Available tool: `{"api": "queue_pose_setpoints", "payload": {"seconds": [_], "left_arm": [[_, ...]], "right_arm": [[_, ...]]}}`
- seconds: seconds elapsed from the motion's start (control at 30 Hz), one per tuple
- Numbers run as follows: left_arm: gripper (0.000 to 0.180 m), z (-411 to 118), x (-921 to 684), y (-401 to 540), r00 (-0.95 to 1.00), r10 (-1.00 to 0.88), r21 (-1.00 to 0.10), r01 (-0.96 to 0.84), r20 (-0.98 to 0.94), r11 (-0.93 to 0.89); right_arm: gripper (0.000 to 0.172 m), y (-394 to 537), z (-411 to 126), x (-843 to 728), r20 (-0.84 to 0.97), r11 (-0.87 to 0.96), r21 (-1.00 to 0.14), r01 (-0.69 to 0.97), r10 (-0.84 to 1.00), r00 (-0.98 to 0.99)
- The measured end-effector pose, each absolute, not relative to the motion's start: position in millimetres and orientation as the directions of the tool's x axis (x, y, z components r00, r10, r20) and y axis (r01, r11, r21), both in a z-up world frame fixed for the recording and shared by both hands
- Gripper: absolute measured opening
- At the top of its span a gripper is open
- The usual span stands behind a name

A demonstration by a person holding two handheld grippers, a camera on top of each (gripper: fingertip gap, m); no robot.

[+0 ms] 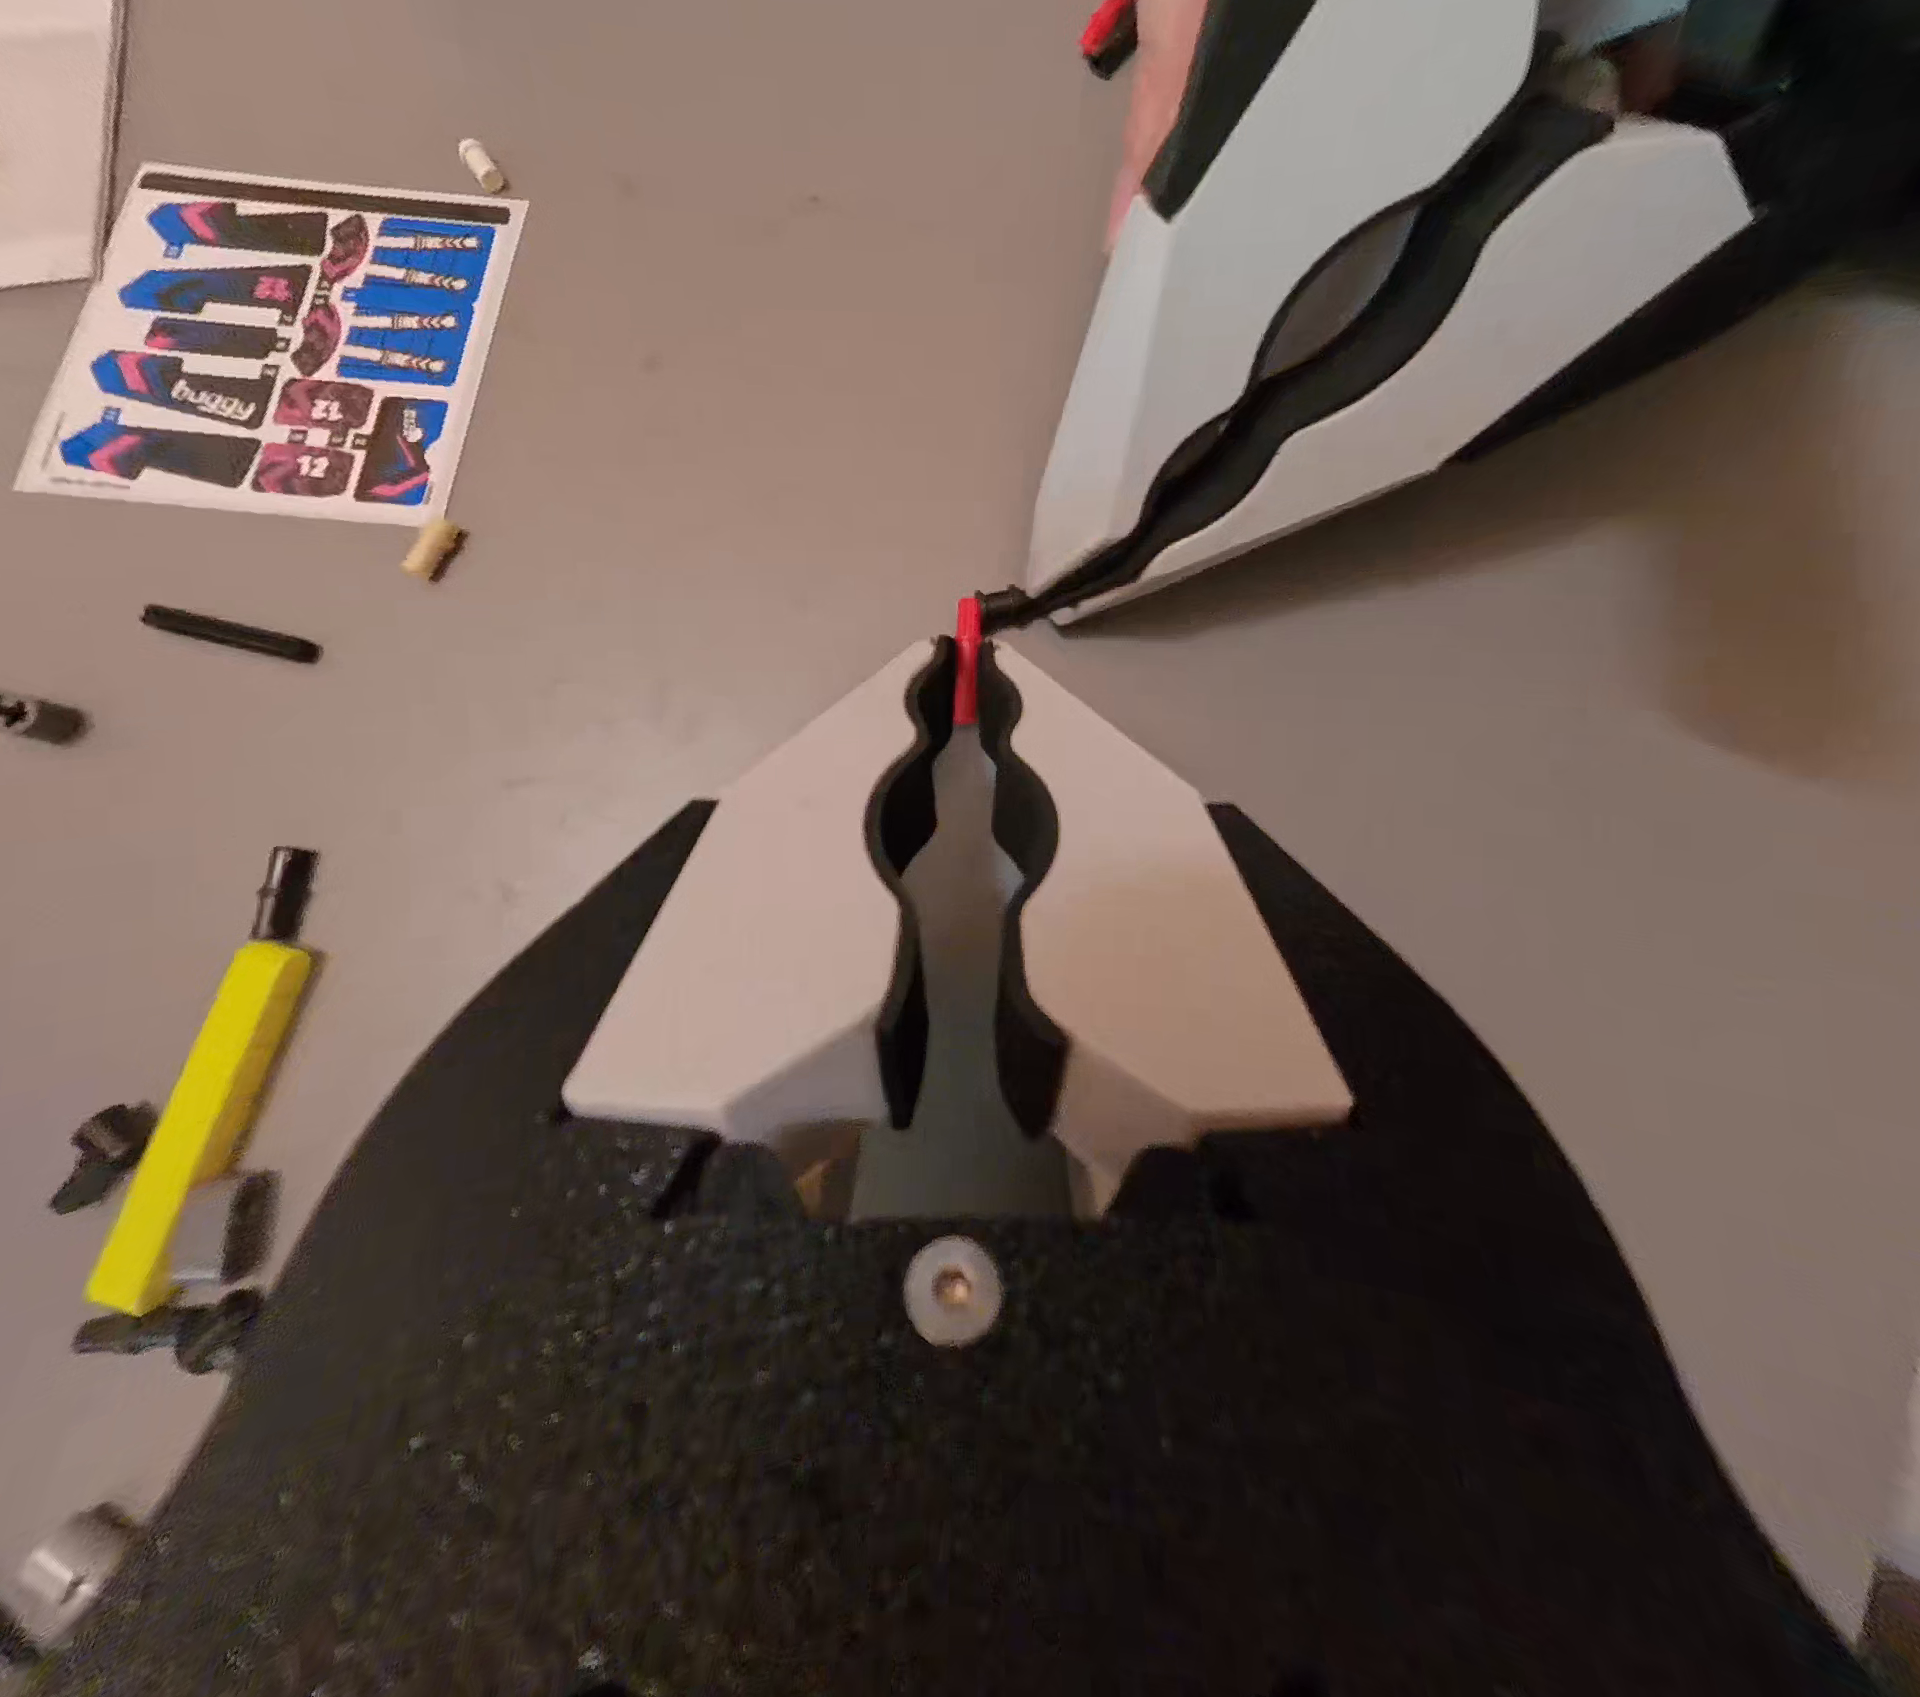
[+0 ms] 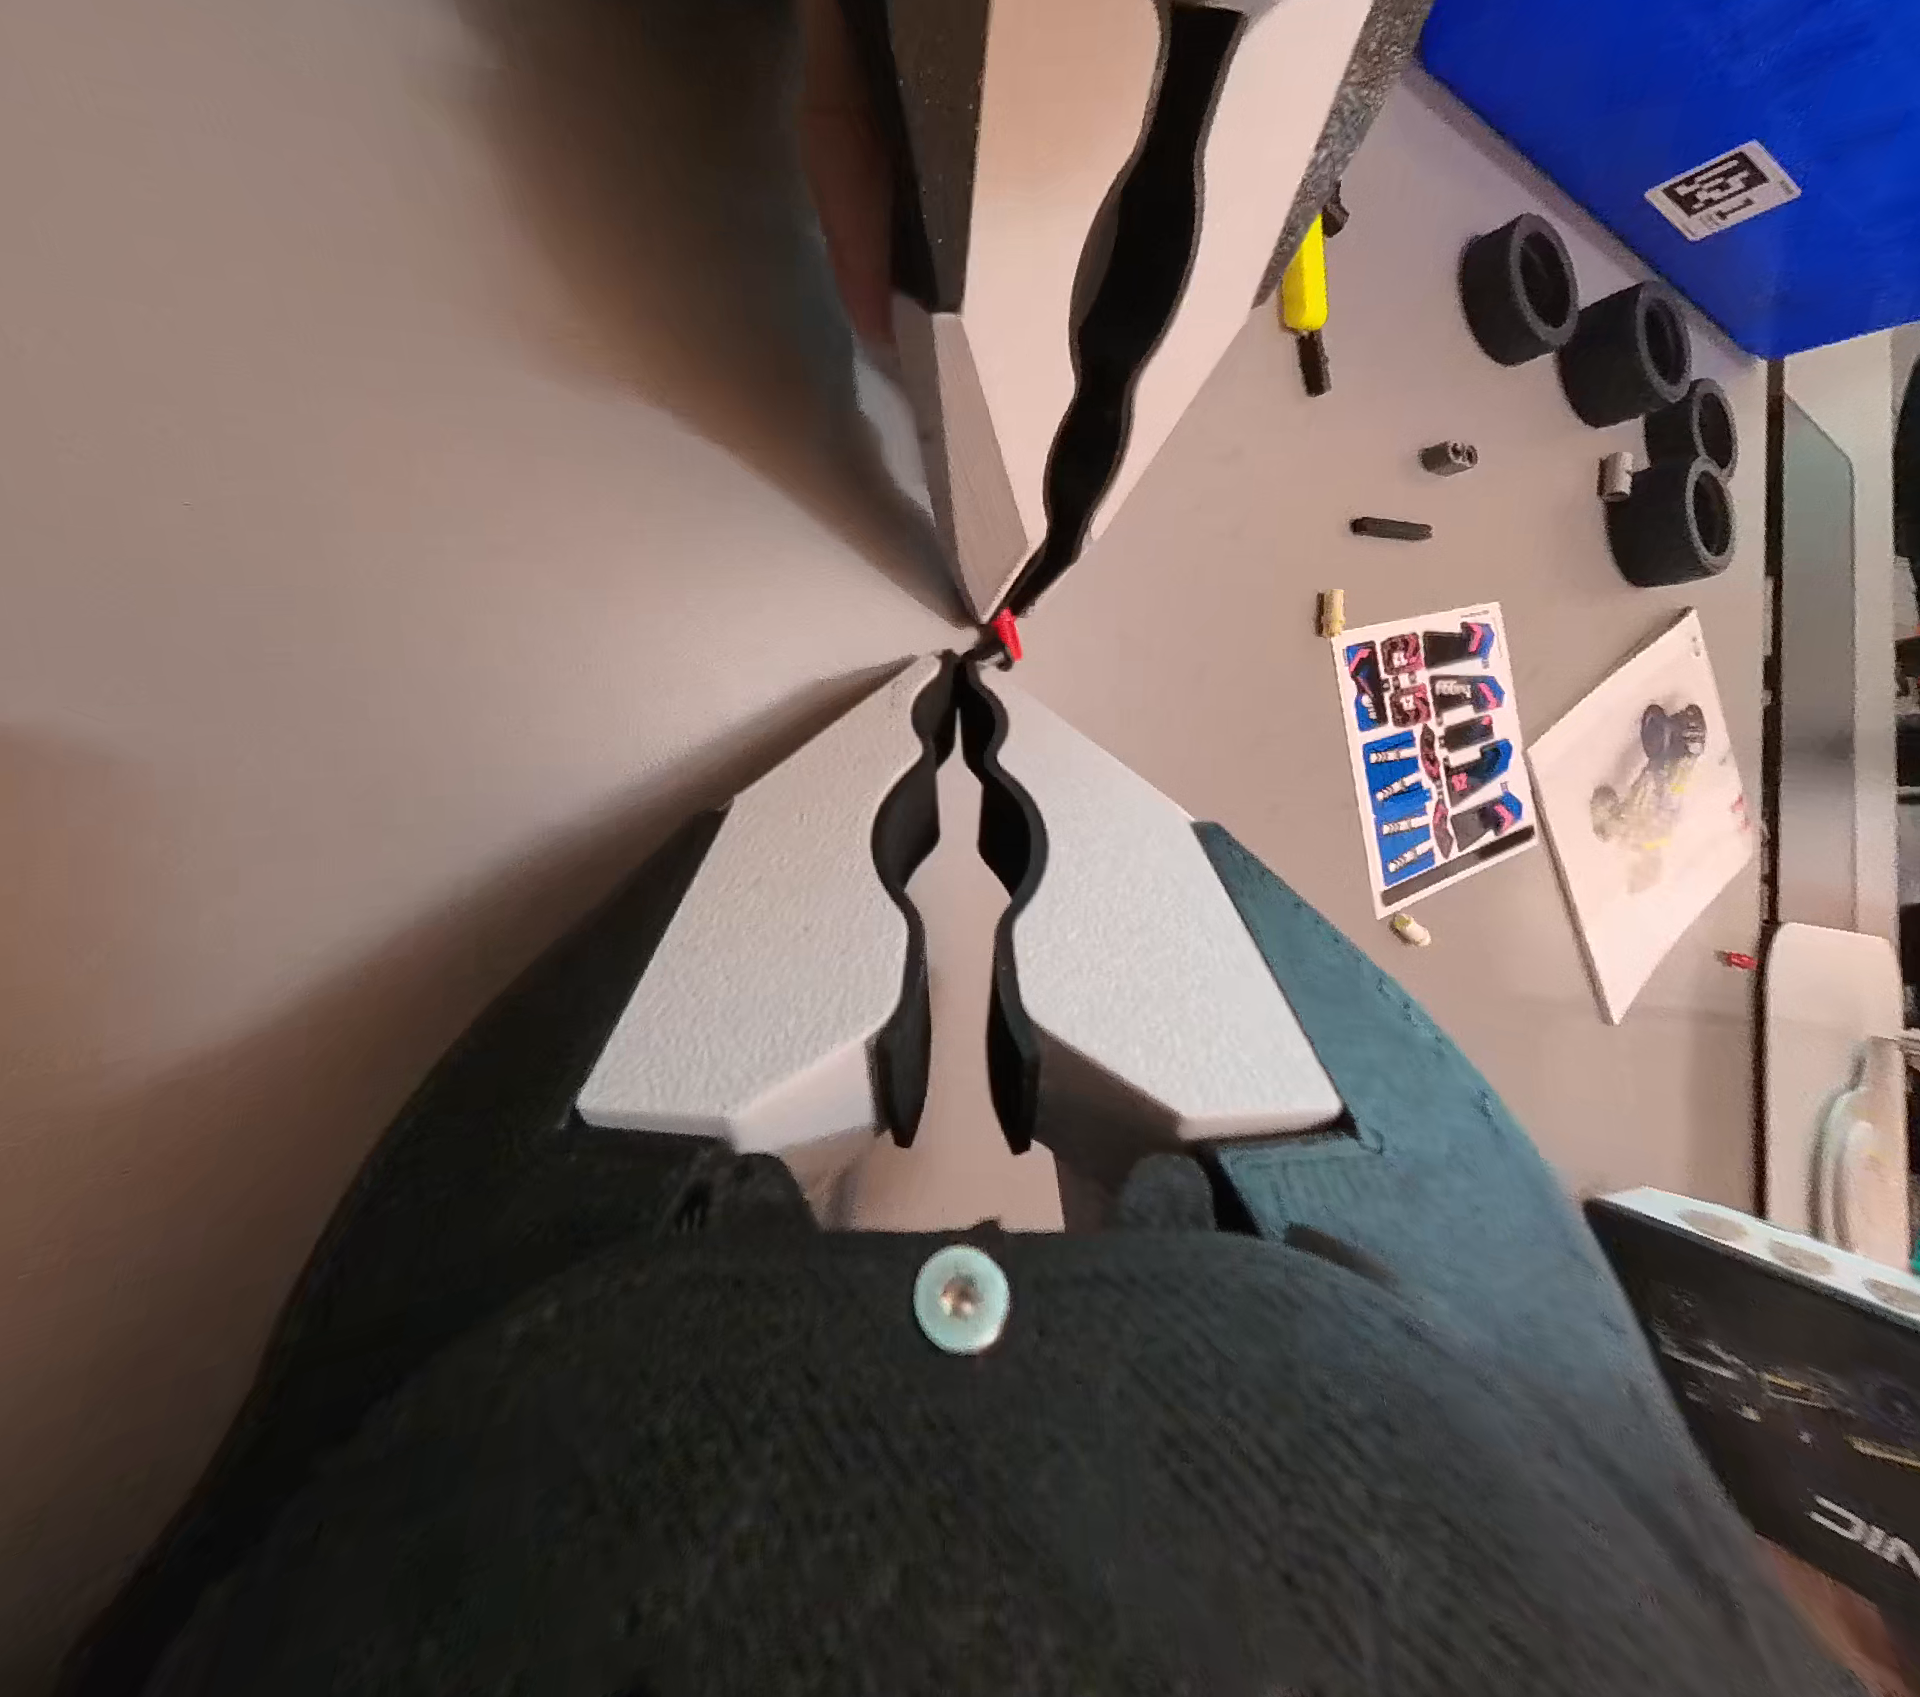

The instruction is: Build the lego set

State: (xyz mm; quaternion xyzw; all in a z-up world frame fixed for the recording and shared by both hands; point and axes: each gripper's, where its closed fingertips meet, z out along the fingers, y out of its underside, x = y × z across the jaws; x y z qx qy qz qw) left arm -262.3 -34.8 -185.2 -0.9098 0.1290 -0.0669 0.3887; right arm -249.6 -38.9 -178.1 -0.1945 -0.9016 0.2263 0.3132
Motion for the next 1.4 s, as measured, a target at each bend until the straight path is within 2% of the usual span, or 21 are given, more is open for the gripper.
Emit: {"api": "queue_pose_setpoints", "payload": {"seconds": [0.13, 0.37, 0.57, 0.63, 0.67, 0.93, 1.23, 1.4], "left_arm": [[0.001, -186, -261, -41, 0.936, -0.350, -0.720, -0.256, -0.019, -0.645], [0.001, -186, -261, -43, 0.934, -0.356, -0.717, -0.258, -0.015, -0.648], [0.001, -186, -261, -43, 0.931, -0.364, -0.720, -0.267, -0.021, -0.640], [0.001, -186, -261, -43, 0.930, -0.368, -0.721, -0.273, -0.027, -0.637], [0.001, -185, -261, -43, 0.929, -0.370, -0.722, -0.276, -0.030, -0.635], [0.001, -185, -260, -42, 0.905, -0.408, -0.710, -0.368, -0.123, -0.601], [0.001, -184, -262, -44, 0.862, -0.450, -0.692, -0.472, -0.233, -0.546], [0.001, -184, -262, -49, 0.833, -0.488, -0.684, -0.517, -0.263, -0.514]], "right_arm": [[0.000, -32, -178, -254, 0.499, 0.819, -0.524, 0.232, 0.516, -0.697], [0.000, -32, -173, -250, 0.439, 0.760, -0.611, 0.223, 0.559, -0.703], [0.021, -38, -175, -252, 0.375, 0.706, -0.666, 0.238, 0.594, -0.712], [0.014, -36, -178, -257, 0.370, 0.702, -0.663, 0.261, 0.610, -0.701], [0.005, -37, -181, -255, 0.345, 0.697, -0.663, 0.273, 0.608, -0.715], [0.005, -37, -181, -254, 0.236, 0.604, -0.734, 0.312, 0.657, -0.716], [0.005, -42, -180, -254, 0.400, 0.732, -0.666, 0.145, 0.515, -0.758], [0.004, -48, -180, -254, 0.434, 0.756, -0.652, 0.065, 0.442, -0.785]]}}
